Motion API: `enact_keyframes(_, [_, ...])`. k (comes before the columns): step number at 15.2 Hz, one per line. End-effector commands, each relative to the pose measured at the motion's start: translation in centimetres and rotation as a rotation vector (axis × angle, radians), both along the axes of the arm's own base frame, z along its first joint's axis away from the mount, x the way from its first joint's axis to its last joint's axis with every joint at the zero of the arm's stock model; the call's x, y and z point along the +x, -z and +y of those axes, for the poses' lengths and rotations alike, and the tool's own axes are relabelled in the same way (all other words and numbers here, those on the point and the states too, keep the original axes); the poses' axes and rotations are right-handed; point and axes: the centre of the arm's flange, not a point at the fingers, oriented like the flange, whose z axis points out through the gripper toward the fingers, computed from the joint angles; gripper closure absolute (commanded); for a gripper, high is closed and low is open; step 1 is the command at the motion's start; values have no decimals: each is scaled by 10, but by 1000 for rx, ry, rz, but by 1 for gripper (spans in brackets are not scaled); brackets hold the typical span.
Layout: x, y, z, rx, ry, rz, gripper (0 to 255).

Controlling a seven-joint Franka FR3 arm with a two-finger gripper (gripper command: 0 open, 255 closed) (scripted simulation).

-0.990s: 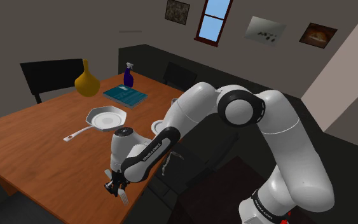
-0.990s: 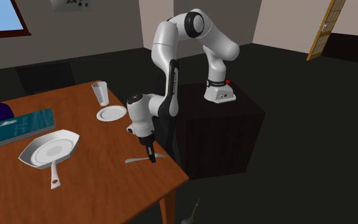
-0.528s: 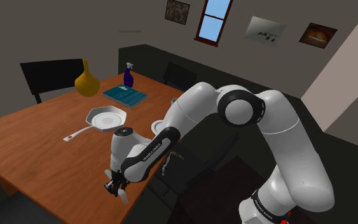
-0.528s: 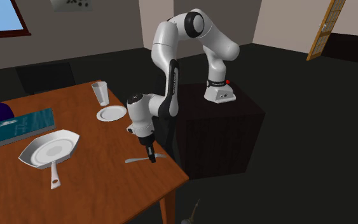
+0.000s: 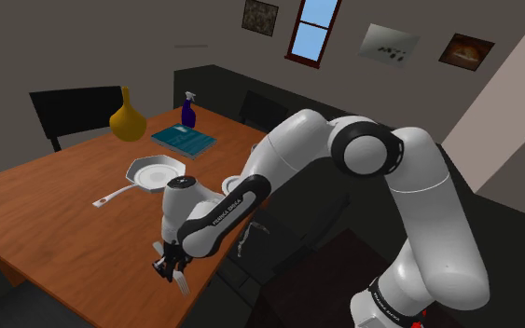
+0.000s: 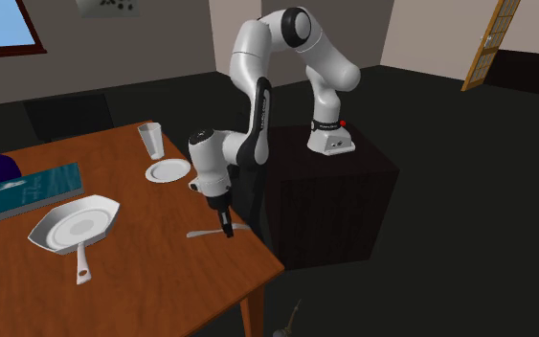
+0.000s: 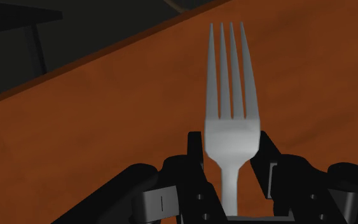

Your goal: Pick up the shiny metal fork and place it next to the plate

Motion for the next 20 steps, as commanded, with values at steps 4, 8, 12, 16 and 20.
enact_keyframes(4, [0,-26,-1,0,0,0,255])
enact_keyframes(8, [0,-47,-1,0,0,0,255])
enact_keyframes(12, [10,-61,-9,0,0,0,255])
enact_keyframes(16, [50,-61,-43,0,0,0,255])
enact_keyframes(20, [91,-62,-77,0,0,0,255])
